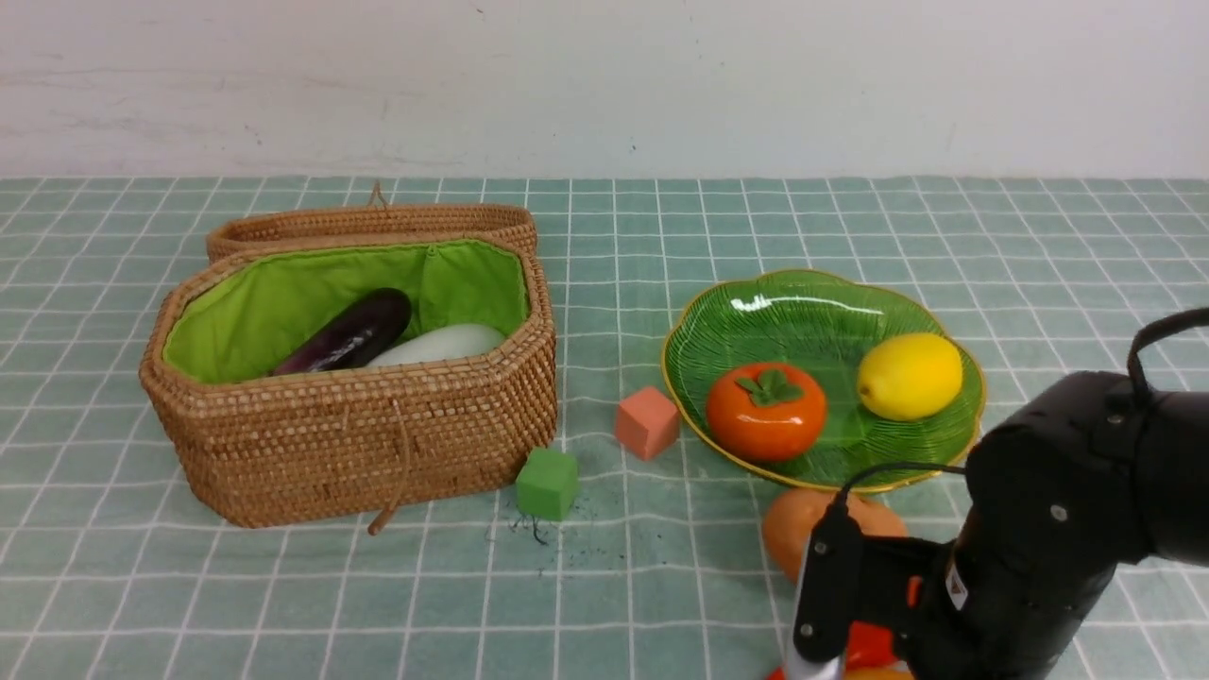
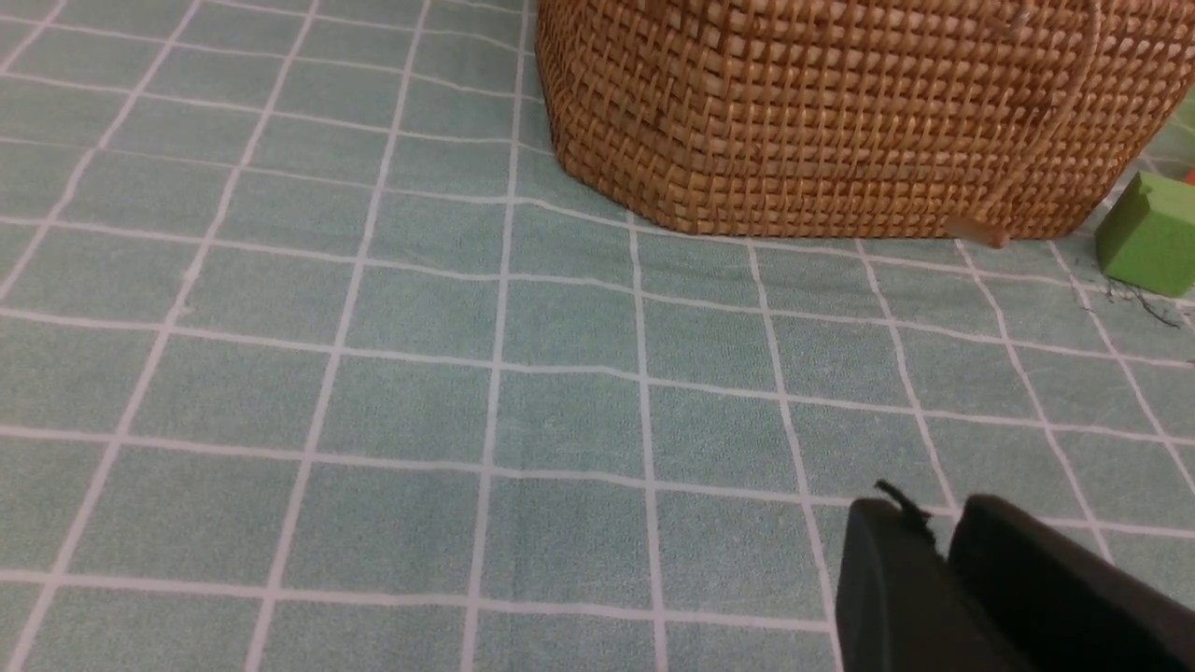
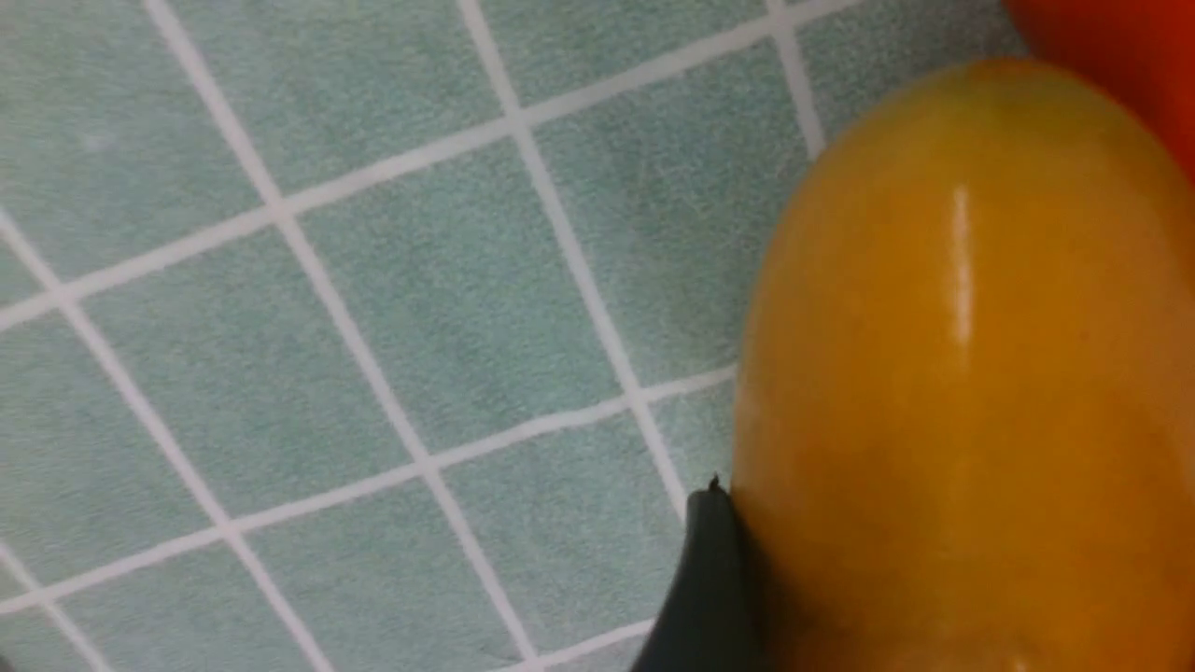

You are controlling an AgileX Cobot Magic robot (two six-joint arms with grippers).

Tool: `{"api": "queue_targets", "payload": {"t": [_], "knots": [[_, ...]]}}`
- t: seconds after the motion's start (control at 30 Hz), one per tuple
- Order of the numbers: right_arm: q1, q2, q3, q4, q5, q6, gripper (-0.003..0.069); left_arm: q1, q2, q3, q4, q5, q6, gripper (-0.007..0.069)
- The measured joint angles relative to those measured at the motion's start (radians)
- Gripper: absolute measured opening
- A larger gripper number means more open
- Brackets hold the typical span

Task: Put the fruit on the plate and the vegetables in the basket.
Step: Use the right arm to grab a mango and put it into the right plate

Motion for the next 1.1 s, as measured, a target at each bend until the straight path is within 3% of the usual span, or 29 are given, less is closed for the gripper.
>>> {"api": "queue_targets", "payload": {"t": [0.27, 0.4, 0.57, 0.73, 1.1], "knots": [[-0.002, -0.06, -0.243, 0.065, 0.22, 0.004, 0.0542, 0.0, 0.0, 0.0, 0.0, 0.0, 0.0, 0.0103], [-0.037, -0.057, -0.388, 0.078, 0.24, 0.012, 0.0542, 0.0, 0.0, 0.0, 0.0, 0.0, 0.0, 0.011], [-0.173, -0.018, -0.528, 0.097, 0.073, 0.058, 0.0542, 0.0, 0.0, 0.0, 0.0, 0.0, 0.0, 0.0112], [-0.312, 0.134, -0.61, 0.205, -0.278, 0.137, 0.0542, 0.0, 0.0, 0.0, 0.0, 0.0, 0.0, 0.0113], [-0.338, 0.462, -0.669, 0.278, -0.602, 0.146, 0.0542, 0.0, 0.0, 0.0, 0.0, 0.0, 0.0, 0.0125]]}}
